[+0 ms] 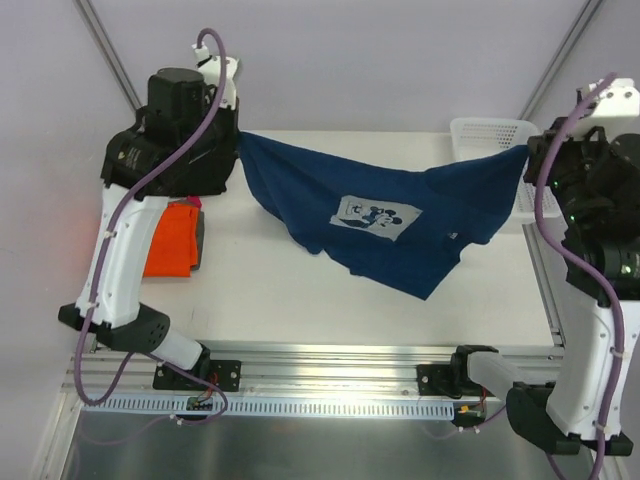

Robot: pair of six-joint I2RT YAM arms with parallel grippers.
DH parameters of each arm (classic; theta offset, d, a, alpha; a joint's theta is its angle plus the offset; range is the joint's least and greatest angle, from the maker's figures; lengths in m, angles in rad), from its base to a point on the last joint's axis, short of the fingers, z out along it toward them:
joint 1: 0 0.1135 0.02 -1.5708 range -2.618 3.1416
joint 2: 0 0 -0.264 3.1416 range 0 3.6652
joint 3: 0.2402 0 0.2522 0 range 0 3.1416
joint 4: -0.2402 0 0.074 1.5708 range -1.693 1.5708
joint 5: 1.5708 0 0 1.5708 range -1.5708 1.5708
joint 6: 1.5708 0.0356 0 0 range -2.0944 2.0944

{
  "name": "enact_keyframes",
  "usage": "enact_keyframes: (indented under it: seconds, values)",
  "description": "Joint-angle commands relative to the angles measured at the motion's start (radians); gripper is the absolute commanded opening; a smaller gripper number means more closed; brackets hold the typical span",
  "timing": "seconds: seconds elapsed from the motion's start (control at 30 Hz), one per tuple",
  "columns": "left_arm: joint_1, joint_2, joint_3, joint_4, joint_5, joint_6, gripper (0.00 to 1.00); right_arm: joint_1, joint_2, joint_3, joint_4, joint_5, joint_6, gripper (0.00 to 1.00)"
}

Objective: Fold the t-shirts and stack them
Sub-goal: Flatten the tshirt out

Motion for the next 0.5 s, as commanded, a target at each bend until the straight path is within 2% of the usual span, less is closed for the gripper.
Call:
enact_keyframes:
  seconds: [0.0, 0.1, 0.23, 0.3, 0.47]
  values:
    - [-0.005, -0.143, -0.025, 0.039, 0.083, 0.047, 0.00, -0.005, -0.096, 0.082, 0.051, 0.026, -0.066, 0.01]
    - [-0.007, -0.222, -0.092, 0.039, 0.175, 0.085, 0.00, -0.003, -0.135, 0.109, 0.032, 0.055, -0.086, 0.00]
    - [-0.007, -0.313, -0.152, 0.039, 0.198, 0.113, 0.00, -0.005, -0.171, 0.181, 0.024, 0.091, -0.118, 0.01]
    - [-0.007, -0.324, -0.134, 0.039, 0.203, 0.139, 0.00, -0.008, -0.156, 0.276, 0.012, 0.122, -0.147, 0.01]
    - [-0.007, -0.290, 0.036, 0.042, 0.146, 0.190, 0.00, -0.008, -0.119, 0.453, 0.070, 0.170, -0.235, 0.00]
